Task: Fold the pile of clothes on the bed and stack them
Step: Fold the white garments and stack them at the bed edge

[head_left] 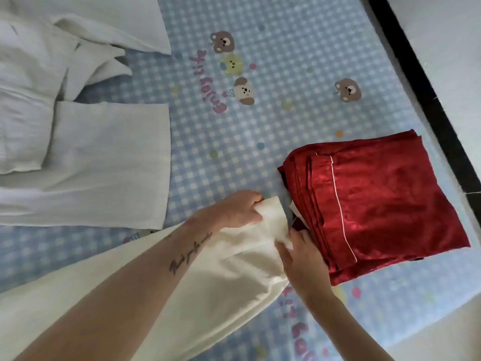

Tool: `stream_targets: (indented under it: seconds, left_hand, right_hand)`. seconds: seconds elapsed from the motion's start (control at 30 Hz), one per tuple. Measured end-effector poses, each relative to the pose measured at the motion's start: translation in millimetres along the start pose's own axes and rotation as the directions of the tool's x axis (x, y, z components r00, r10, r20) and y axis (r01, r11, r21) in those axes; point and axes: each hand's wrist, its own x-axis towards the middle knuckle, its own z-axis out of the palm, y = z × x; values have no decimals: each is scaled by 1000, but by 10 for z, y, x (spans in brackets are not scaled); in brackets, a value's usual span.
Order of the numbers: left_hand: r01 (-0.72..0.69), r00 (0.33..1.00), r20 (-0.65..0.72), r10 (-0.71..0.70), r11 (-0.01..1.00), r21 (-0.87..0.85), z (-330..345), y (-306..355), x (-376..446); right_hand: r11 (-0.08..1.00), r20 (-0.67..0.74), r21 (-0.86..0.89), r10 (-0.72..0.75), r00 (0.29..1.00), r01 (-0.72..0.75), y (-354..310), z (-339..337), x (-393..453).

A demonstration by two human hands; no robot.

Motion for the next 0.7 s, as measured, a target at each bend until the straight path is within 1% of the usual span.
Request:
stream_targets:
  seconds: [0.07, 0.13, 0.23, 0.33, 0.43, 0.53, 0.6, 0.7]
  left_hand:
    - [-40, 999, -29, 39, 998, -52, -115, -23, -263]
    - [-91, 991, -105, 82, 992, -88, -200, -96, -597]
    - [-126, 967, -236, 98, 986, -108, -296, -341, -1174]
    - [-144, 928, -367, 65, 971, -191, -318, -745, -1679]
    - [-87, 900, -434, -47, 955, -284, -286, -1245, -2141]
    - [-49, 897, -420, -136, 915, -400, -209, -1722, -2495]
    - [8, 892, -373, -255, 835, -551, -165, -2017, -2700]
    - [74, 859, -331, -390, 735, -675, -80, -2362, -2945]
  right_hand:
    - [990, 35, 136, 42, 999, -46, -61, -115, -50]
    - [976, 98, 212, 23, 995, -44, -164, -246, -151]
    - [958, 151, 282, -102, 983, 56, -566, -435, -443]
    - [919, 173, 369, -214, 961, 138, -1200, -392, -866]
    - [890, 141, 402, -291, 946, 214, -1795, -111, -1216]
    - [882, 111, 398, -320, 941, 253, -2241, 265, -1441]
    - [875, 145, 407, -344, 928, 261, -2509, 547, -1589]
    - [867, 158, 388, -396, 905, 312, -2807, 943, -1757]
